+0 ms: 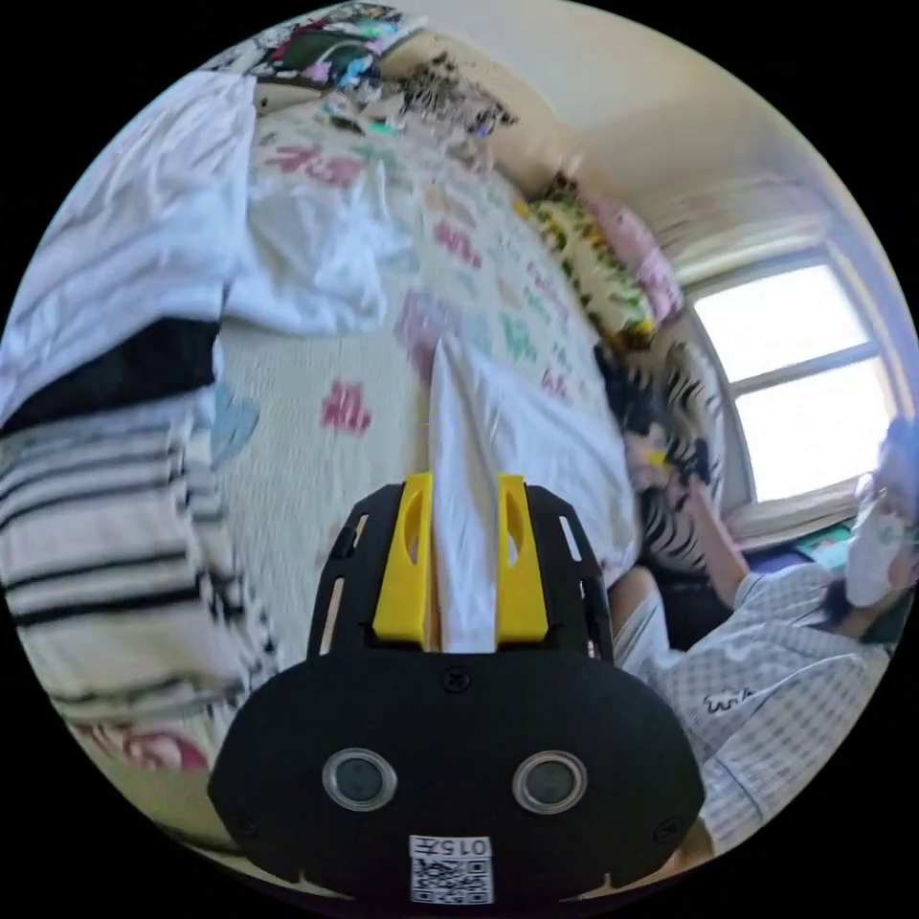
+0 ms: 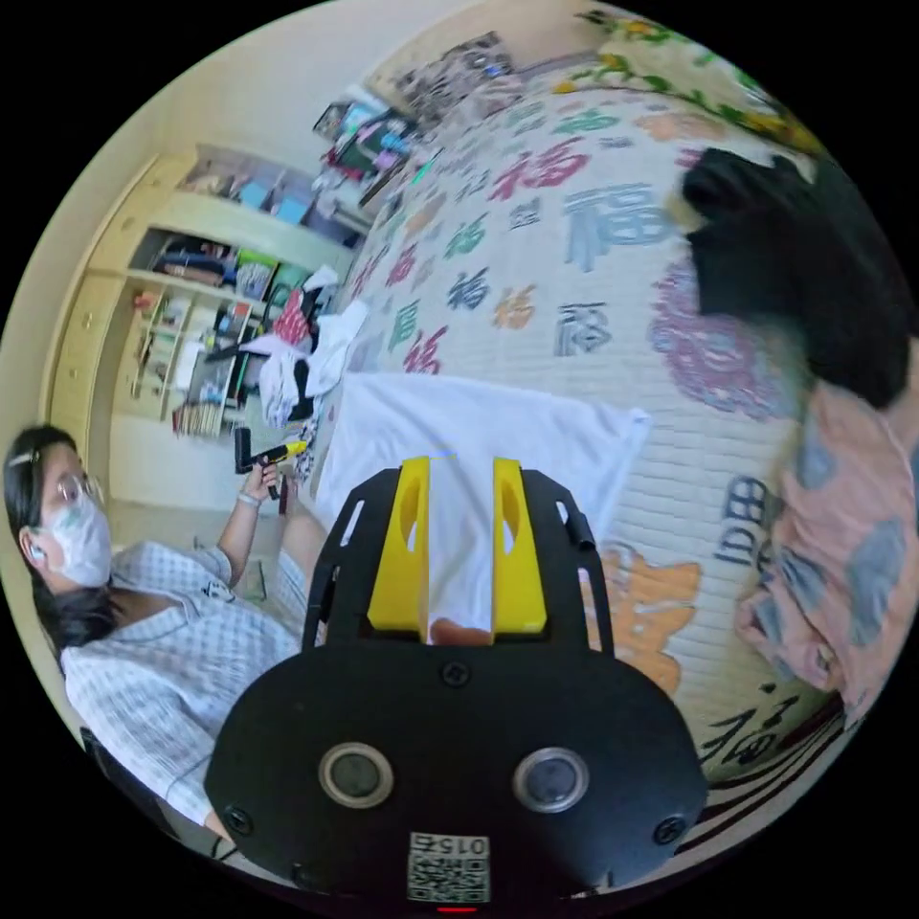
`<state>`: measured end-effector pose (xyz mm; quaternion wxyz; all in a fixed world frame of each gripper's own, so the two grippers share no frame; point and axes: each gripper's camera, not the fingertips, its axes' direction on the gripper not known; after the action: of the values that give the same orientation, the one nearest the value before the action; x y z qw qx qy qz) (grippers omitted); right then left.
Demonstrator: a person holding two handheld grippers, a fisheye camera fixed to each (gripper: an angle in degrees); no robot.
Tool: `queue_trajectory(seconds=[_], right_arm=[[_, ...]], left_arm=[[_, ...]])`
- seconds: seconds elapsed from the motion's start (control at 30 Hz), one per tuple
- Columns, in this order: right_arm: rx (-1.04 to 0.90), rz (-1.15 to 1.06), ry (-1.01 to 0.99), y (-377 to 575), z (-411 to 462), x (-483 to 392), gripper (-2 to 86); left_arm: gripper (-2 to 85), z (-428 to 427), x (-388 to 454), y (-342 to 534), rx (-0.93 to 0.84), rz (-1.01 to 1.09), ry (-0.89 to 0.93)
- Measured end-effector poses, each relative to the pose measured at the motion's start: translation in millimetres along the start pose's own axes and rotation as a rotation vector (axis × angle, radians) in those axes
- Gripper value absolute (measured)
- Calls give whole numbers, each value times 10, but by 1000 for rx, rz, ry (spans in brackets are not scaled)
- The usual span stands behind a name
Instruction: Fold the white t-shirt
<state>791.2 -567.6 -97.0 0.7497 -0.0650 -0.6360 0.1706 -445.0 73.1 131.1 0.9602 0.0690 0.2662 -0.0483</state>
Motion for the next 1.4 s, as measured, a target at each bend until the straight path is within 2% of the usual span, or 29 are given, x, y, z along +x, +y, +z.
queue_trajectory(seconds=[0.07,0.13,0.23,0.37,0.47,0.63,0.8,0.9,1.0,1.07,1.2,1.27,1.4], right_arm=[[-60,-86,-18,-181,435,-369,102],[-169,-189,-89,-507,1160,-856,107],[-301,-268,-122,-955,2151,-1472,117],[-398,-322,-60,-1457,3209,-2175,131],[-438,-389,26,-1784,3909,-2659,134],[-487,-414,391,-2108,4860,-3062,134],[-581,-412,440,-2218,5273,-3122,123],[-639,-455,567,-2207,5461,-3158,56],[-679,-493,609,-2172,5576,-3186,20],[-673,-496,610,-2182,5566,-3208,13],[-617,-466,533,-2262,5307,-3238,6],[-591,-453,474,-2288,5098,-3227,5],[-479,-430,302,-2258,4298,-3099,4]], left_arm=[[106,295,66,480,-161,-28,-17],[107,559,73,705,-236,-48,34],[97,785,107,833,-223,-78,30],[90,965,276,855,-238,-41,30],[77,1093,391,896,-251,-24,7],[62,1253,482,1016,-242,-35,29],[78,1390,637,1143,-223,-13,61],[79,1529,734,1225,-227,-16,58],[62,1741,886,1263,-277,10,40],[21,1884,984,1312,-299,11,-6],[-3,1856,1168,1540,-204,23,5],[-7,1727,1409,1744,-91,47,35],[-8,1652,2035,2052,30,145,100]])
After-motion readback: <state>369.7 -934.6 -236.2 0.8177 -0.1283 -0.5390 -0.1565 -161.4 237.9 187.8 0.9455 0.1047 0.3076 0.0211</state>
